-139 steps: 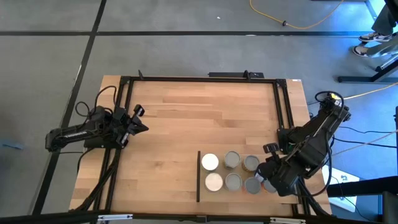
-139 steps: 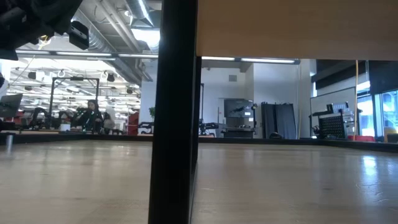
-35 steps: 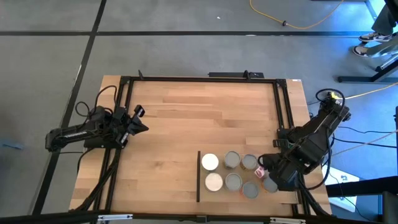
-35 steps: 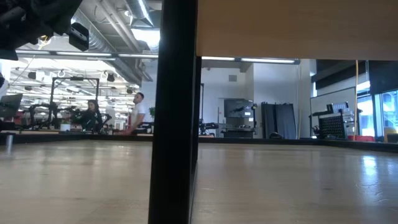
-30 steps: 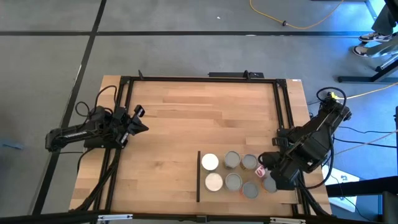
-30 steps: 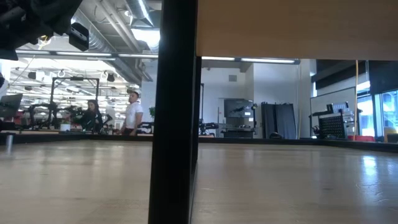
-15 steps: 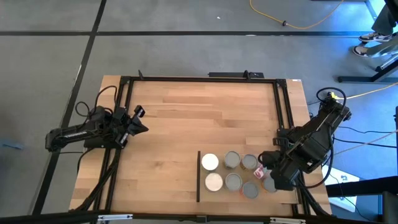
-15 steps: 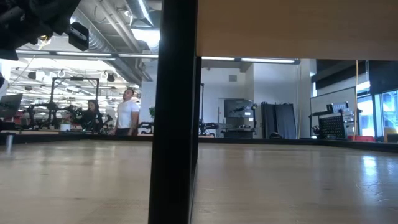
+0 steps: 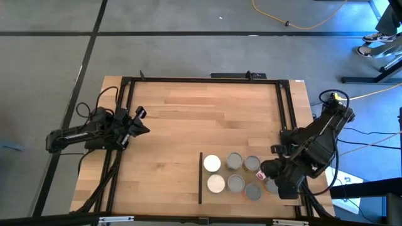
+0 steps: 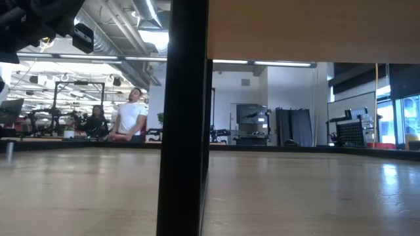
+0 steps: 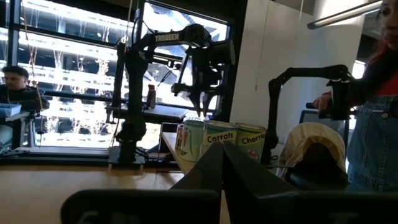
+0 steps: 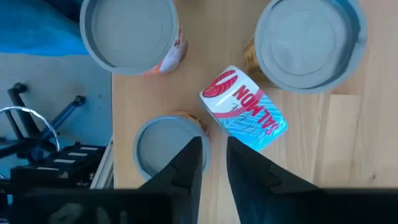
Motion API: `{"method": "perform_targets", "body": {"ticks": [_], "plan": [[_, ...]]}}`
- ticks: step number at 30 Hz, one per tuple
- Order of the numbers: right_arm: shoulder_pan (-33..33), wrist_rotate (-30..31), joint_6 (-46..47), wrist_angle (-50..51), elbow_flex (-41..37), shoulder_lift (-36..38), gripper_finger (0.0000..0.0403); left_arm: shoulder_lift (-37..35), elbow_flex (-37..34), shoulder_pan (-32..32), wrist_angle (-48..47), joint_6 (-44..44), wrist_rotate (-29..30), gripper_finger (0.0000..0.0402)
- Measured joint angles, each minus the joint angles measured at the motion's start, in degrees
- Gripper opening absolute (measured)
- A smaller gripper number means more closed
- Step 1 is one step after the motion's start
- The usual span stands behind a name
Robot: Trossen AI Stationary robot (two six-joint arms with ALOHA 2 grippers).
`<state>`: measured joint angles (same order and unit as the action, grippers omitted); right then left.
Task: Pick and place cans onto a shelf
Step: Adjust the tuna can on the shelf
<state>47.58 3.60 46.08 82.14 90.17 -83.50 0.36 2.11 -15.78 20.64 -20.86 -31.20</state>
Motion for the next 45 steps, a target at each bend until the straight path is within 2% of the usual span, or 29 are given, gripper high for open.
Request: {"method": "perform_targets", "body": {"ticks": [8, 17, 23, 25, 28, 33, 40, 45], "plan": [[-0.01, -0.63, -1.42, 0.51, -0.02, -0.44, 0.0076, -0.02, 0.0, -0.01, 0.0, 0.0, 0.0, 0.0], [-0.31, -1.77, 2.01, 0.55, -0.02, -0.35, 0.0076, -0.02, 0.0, -0.01, 0.0, 0.0, -0.43, 0.0], [-1.64, -1.26, 17.89, 5.68, -0.02, 0.39, 0.0076, 0.0, 0.0, 0.01, 0.0, -1.03, -6.1, 0.0], [-1.13, 1.95, 21.88, 5.55, -0.02, 0.95, 0.0076, 0.0, 0.0, -0.01, -0.01, -1.94, -6.6, 0.0], [1.4, 10.04, 25.54, 5.07, -0.01, 1.69, 0.0076, 0.0, 0.0, -0.01, -0.02, -3.71, -7.29, 0.0], [7.07, 13.2, 32.35, 6.35, 0.0, 1.77, 0.0076, -0.02, 0.0, 0.01, -0.01, -4.11, -6.7, 0.0], [18.76, 25.14, 46.45, 7.73, 0.04, 1.79, 0.0076, -0.02, 0.0, -0.01, 0.0, -4.27, -2.2, 0.0], [21.78, 32.32, 50.96, 7.85, 0.08, 1.77, 0.0076, 0.0, 0.0, 0.0, 0.0, -5.47, 0.18, 0.0]]}}
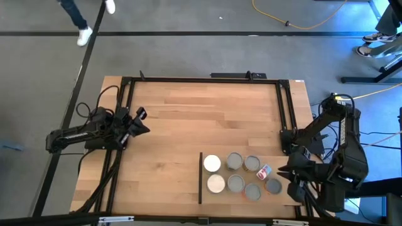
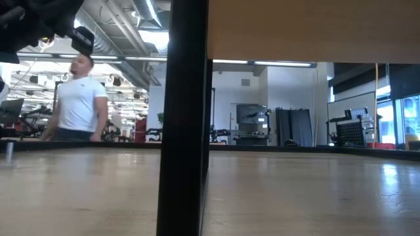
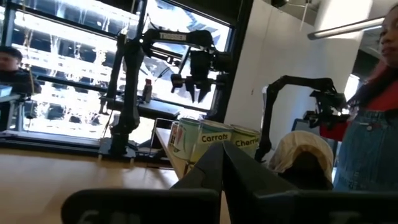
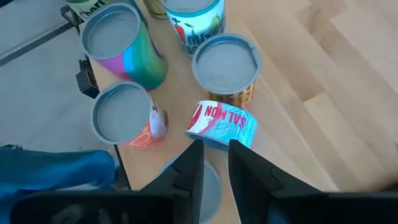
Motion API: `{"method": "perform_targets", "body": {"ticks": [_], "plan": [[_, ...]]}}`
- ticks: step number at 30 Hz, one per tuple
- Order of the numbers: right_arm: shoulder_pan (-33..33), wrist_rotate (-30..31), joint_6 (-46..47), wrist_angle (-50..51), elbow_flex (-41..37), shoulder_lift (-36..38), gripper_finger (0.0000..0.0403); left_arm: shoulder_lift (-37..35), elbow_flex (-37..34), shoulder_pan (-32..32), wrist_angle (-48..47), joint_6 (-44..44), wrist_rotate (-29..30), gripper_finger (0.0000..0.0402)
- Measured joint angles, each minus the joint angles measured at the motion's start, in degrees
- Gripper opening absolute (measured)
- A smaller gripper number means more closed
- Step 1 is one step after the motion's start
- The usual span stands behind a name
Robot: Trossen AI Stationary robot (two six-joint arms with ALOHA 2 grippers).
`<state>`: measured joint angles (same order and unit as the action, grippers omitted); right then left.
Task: Pick and place cans onto a shelf
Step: Adjust the tuna can on the shelf
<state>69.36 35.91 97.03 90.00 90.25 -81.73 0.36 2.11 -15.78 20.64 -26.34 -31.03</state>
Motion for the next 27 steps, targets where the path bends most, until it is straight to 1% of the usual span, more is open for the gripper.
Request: {"method": "perform_targets", "body": {"ticks": [16, 22, 25, 27], "plan": [[-0.24, 0.01, 0.0, -0.87, 0.01, -0.23, 0.0076, -0.02, 0.0, -0.01, 0.0, -0.6, 0.55, 0.0], [-0.22, 2.44, -0.15, -6.4, 0.01, -0.25, 0.0076, -0.01, 0.0, 0.0, 0.0, -0.58, 0.76, 0.0], [-0.26, 1.95, -4.54, -6.92, 0.01, -0.25, 0.0076, -0.01, 0.0, -0.01, 0.0, -0.58, 0.76, 0.0], [-0.24, -0.37, -7.96, -7.08, 0.01, -0.53, 0.0076, 0.0, 0.0, 0.01, 0.0, -0.58, 0.76, 0.0]]}}
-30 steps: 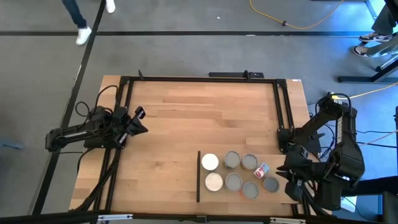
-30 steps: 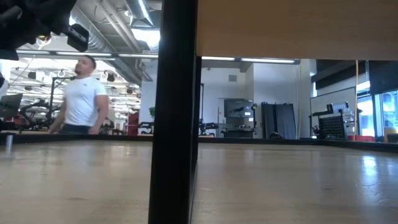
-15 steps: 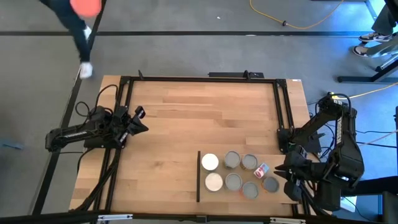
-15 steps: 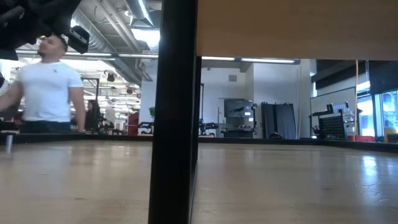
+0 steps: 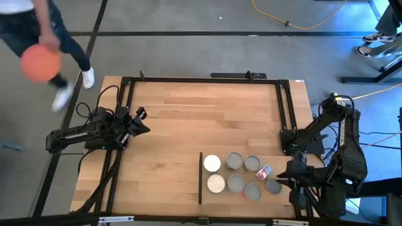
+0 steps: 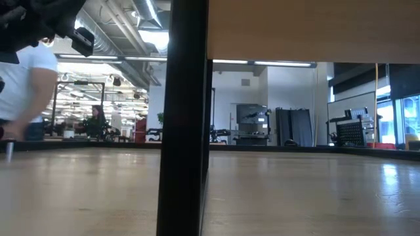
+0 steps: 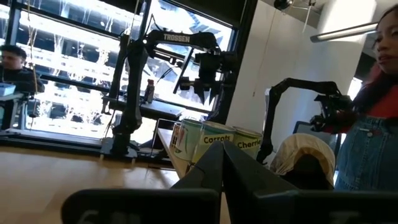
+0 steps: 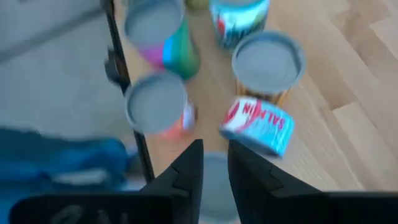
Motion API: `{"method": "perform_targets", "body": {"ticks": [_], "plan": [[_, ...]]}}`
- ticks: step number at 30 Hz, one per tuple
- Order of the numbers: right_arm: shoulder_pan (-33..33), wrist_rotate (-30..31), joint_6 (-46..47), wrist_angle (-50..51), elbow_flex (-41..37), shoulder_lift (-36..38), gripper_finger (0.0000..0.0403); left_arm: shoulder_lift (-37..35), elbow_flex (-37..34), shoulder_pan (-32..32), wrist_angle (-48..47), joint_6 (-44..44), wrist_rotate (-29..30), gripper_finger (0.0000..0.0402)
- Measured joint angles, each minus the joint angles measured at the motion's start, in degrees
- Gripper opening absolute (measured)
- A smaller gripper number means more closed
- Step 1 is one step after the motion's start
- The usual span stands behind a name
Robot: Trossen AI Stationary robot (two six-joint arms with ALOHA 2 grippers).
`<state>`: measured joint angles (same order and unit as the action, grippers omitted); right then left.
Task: Pick and place cans onto a shelf
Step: Adjust the tuna can on the shelf
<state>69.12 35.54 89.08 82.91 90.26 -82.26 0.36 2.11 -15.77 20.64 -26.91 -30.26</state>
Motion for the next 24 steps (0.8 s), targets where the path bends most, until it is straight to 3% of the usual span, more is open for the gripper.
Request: {"method": "perform_targets", "body": {"ticks": [10, 14, 24], "plan": [[-3.04, -5.51, -20.1, 2.45, 0.0, -6.33, 0.0076, -0.01, 0.0, -0.01, 0.0, 0.0, 1.32, 0.0], [-4.24, -7.2, -21.99, 7.34, -0.01, -8.71, 0.0076, 0.0, 0.0, -0.02, 0.0, 0.0, 2.32, 0.0], [-4.79, -6.09, -26.43, 7.06, -0.04, -11.87, 0.0076, -0.01, 0.0, -0.01, 0.02, 0.01, 3.33, 0.0]]}}
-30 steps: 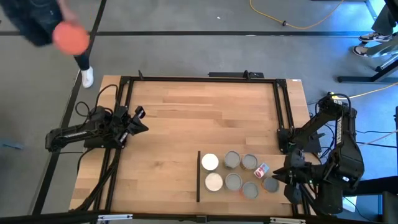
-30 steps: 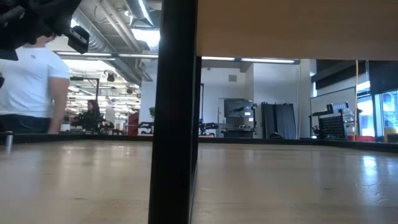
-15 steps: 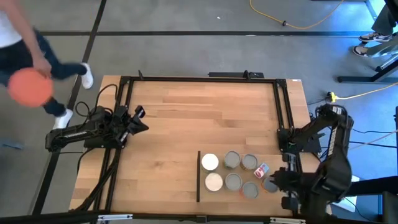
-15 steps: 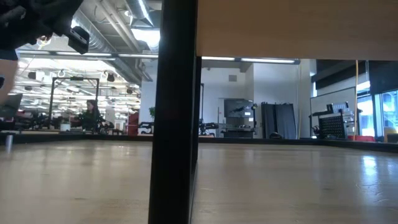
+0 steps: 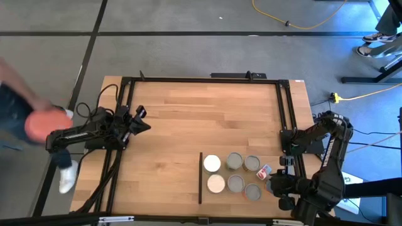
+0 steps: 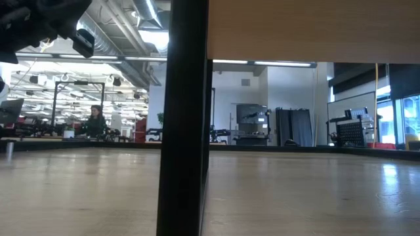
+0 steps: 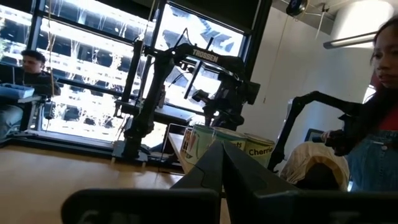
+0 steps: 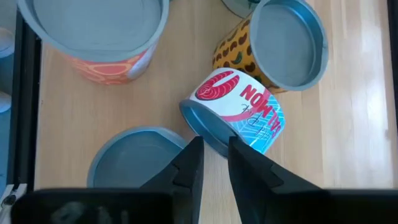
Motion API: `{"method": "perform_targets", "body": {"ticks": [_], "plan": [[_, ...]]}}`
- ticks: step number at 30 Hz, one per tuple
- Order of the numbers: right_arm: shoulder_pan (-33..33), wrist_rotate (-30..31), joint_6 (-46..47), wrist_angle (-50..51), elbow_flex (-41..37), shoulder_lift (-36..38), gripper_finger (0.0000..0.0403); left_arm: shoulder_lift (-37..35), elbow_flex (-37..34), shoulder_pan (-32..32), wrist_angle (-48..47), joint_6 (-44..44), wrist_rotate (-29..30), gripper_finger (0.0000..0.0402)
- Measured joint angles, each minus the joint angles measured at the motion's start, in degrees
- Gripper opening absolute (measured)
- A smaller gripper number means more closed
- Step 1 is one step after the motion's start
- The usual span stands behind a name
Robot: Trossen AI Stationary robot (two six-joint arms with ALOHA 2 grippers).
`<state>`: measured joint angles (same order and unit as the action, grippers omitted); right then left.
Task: Pick and place cans onto a shelf
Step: Adjust the tuna can on the shelf
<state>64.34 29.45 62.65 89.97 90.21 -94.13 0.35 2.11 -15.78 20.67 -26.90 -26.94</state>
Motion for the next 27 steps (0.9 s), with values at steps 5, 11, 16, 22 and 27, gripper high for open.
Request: {"method": "perform_targets", "body": {"ticks": [5, 11, 16, 22, 27], "plan": [[-0.07, -0.11, -0.2, 0.02, 0.03, 0.33, 0.0076, 0.01, 0.0, 0.0, 0.0, 0.01, 0.59, 0.0], [-0.18, -0.05, -4.69, 0.03, 3.24, 0.54, 0.0076, 0.0, 0.0, -0.01, 0.0, 0.01, 0.94, 0.0], [-0.44, 0.77, -4.69, 0.04, 3.07, 0.57, 0.0076, -0.01, 0.0, 0.01, 0.0, 0.03, 0.96, 0.0], [-0.44, -0.05, -7.18, 0.11, 0.82, 0.55, 0.0066, 0.01, 0.0, -0.01, 0.0, 0.03, 1.78, 0.0], [-0.51, -0.3, -9.47, 0.09, 0.52, 0.52, 0.0063, 0.01, 0.0, 0.01, 0.0, 0.03, 1.99, 0.0]]}}
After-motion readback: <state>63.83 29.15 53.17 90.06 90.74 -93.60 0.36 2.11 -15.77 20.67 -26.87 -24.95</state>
